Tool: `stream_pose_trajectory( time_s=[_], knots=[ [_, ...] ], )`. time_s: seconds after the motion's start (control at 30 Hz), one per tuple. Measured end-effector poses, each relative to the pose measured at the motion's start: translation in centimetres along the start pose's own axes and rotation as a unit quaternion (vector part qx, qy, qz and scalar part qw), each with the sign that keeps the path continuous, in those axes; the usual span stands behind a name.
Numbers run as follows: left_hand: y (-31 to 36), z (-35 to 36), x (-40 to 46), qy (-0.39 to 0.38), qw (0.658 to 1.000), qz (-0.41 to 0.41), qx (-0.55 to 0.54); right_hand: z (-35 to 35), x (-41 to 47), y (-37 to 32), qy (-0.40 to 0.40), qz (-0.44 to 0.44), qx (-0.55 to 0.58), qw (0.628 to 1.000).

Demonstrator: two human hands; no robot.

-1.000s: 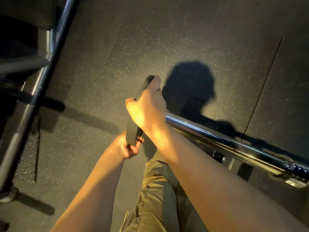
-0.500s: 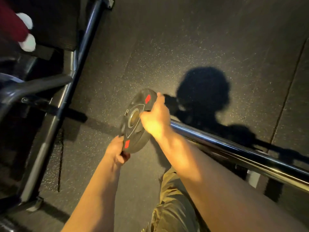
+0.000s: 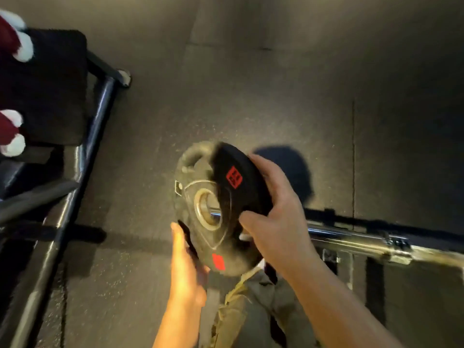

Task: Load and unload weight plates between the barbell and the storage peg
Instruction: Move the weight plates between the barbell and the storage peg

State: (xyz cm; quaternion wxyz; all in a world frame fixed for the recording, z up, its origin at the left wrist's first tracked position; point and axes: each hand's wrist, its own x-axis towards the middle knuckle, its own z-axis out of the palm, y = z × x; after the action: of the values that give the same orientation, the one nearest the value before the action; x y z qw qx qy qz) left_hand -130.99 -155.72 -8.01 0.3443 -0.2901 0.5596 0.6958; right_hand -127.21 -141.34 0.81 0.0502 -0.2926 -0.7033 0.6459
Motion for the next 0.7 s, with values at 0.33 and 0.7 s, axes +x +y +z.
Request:
stream_pose_trajectory(
  time_s=[0.33,0.7],
  knots=[
    [-7.2,14.1,-11.1,-0.229,0.928,-0.269,0.113,-13.9,-17.5,-0.2,0.337,0.059,-0.011,0.940],
    [-17.0,15.6,-25.3,-0.417,0.837,-0.199,0.291,-13.9,-39.7,4.1,0.593,0.137,0.084,0.789]
  ],
)
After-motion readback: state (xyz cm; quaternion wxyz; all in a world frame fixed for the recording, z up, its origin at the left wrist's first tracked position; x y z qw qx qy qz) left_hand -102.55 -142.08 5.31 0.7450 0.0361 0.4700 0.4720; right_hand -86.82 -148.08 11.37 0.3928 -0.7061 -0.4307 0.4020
